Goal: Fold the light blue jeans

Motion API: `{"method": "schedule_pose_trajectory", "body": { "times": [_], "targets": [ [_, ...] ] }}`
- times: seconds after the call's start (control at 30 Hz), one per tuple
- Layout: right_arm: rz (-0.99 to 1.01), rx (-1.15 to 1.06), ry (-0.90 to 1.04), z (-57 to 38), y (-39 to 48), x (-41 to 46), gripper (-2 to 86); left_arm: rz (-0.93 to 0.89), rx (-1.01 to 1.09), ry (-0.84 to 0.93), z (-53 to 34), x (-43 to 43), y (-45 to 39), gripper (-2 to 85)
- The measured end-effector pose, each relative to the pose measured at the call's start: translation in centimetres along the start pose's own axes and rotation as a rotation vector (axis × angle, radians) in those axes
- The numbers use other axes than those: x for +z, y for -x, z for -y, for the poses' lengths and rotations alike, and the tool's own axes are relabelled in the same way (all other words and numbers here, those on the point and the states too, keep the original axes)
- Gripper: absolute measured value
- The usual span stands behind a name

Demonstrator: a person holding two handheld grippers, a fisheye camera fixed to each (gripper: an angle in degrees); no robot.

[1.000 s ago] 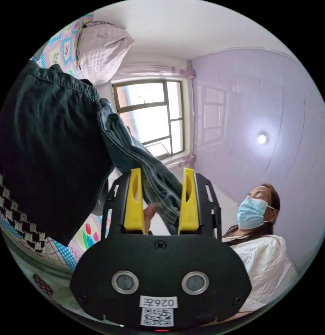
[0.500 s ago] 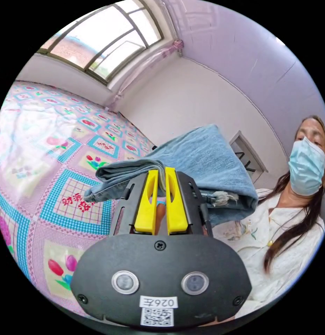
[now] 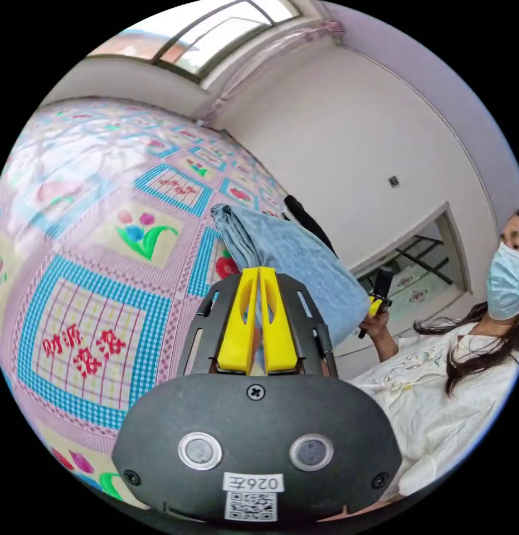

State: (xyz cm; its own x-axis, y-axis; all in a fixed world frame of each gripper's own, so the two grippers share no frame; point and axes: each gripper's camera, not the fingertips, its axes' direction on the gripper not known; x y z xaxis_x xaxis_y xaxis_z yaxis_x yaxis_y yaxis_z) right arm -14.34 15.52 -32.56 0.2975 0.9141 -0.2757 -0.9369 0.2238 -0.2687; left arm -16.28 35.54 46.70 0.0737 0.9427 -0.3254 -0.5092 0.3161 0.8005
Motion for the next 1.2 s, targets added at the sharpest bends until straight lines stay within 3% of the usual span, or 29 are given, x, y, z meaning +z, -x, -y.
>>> {"method": "schedule_pose_trajectory", "body": {
  "times": [0.03, 0.1, 0.2, 0.37, 0.53, 0.63, 0.7, 0.8, 0.97, 1.1, 1.17, 1.2],
  "targets": [
    [-0.096, 0.217, 0.101, -3.4, -3.6, 2.2, -0.6, 0.003, -0.061, -0.008, -1.8, 0.2, 1.9, 0.0],
    [-0.106, 0.410, 0.090, -7.5, -7.0, 3.1, 0.7, 0.053, -0.247, -0.053, -8.6, 0.4, 7.0, 0.9],
    [0.000, 0.605, -0.240, -10.3, -9.9, 1.1, 2.8, 0.146, -0.302, -0.026, -12.8, 1.5, 9.3, 5.7],
    [-0.260, 0.565, -0.292, -3.7, -13.0, 2.2, 8.2, 0.172, -0.151, 0.031, -10.6, 5.2, 10.7, 10.9],
    [-0.631, 0.500, -0.147, 6.3, -17.0, 8.9, 13.9, 0.080, -0.009, 0.048, -7.4, 9.2, 11.1, 11.9],
    [-0.568, 0.576, -0.029, 9.1, -19.1, 13.8, 7.7, 0.055, 0.062, 0.034, -7.4, 10.1, 11.0, 11.8],
    [-0.675, 0.520, -0.056, 10.2, -16.0, 14.6, 3.6, 0.050, 0.086, 0.018, -8.0, 9.4, 11.9, 11.6],
    [-0.612, 0.360, -0.145, 11.5, -8.9, 16.0, 1.1, 0.029, 0.109, -0.016, -8.0, 8.4, 12.9, 11.6],
    [-0.737, 0.021, 0.041, 13.2, 1.4, 24.6, 0.8, -0.033, 0.179, 0.009, -6.3, 11.3, 13.1, 21.8],
    [-0.783, -0.136, 0.189, 12.4, 4.2, 30.8, 0.6, 0.130, 0.221, 0.135, -5.3, 18.1, 13.0, 28.7],
    [-0.785, -0.185, 0.211, 12.1, 4.6, 31.6, 0.3, 0.221, 0.217, 0.208, -4.9, 21.5, 13.7, 27.1],
    [-0.775, -0.219, 0.230, 11.9, 4.7, 31.7, 0.0, 0.281, 0.188, 0.265, -4.6, 23.5, 14.8, 17.5]
  ]
}}
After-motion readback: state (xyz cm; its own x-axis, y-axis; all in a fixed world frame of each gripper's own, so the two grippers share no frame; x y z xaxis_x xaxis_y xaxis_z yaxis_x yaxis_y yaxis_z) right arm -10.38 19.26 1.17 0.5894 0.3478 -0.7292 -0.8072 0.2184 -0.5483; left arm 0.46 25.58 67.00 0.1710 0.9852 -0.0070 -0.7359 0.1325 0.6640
